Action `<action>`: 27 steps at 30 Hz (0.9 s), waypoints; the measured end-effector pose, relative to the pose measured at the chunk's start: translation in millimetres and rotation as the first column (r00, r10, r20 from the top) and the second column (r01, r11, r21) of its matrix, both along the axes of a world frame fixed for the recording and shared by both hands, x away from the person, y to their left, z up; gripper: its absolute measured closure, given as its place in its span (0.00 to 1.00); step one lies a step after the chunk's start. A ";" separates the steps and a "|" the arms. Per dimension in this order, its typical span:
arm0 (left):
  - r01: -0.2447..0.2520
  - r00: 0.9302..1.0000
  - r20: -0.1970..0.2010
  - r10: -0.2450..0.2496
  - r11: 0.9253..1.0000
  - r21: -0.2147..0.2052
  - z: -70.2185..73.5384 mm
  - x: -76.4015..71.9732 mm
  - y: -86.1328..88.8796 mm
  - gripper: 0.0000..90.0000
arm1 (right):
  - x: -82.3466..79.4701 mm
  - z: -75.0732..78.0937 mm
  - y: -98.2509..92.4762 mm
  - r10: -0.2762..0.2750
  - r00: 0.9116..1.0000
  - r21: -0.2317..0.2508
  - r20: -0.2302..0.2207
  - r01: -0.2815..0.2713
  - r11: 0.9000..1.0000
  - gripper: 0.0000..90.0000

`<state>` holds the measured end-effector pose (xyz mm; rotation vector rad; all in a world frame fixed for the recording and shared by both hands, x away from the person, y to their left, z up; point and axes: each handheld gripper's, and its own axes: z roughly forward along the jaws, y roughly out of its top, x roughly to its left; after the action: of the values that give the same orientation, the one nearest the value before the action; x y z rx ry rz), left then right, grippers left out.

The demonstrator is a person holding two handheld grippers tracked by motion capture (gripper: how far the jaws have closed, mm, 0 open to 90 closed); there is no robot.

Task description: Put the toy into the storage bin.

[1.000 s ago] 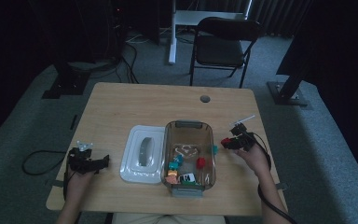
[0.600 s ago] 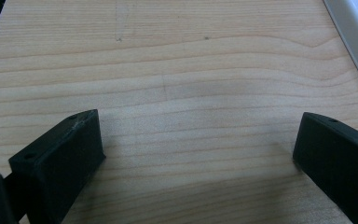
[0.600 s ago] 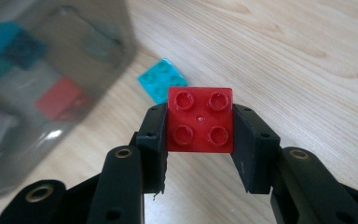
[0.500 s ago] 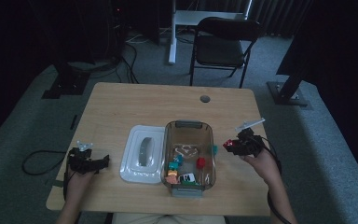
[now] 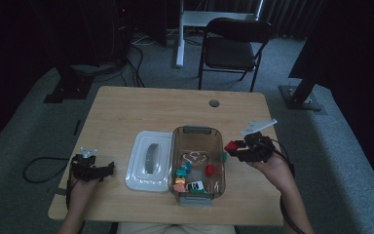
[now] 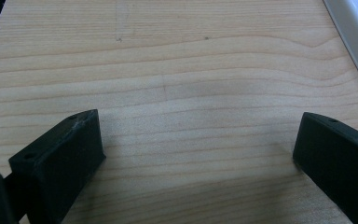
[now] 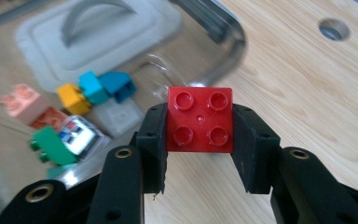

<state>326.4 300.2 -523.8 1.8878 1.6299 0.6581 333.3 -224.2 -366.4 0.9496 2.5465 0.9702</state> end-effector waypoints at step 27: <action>0.000 1.000 0.000 0.000 1.000 0.000 0.0 0.0 0.0 0.02 | -26.9 9.3 90.7 0.396 0.916 -0.060 -0.058 -0.399 0.915 0.65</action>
<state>326.4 300.2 -523.8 1.8880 1.6299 0.6586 306.4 -133.4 -357.1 0.4401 2.8553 0.9574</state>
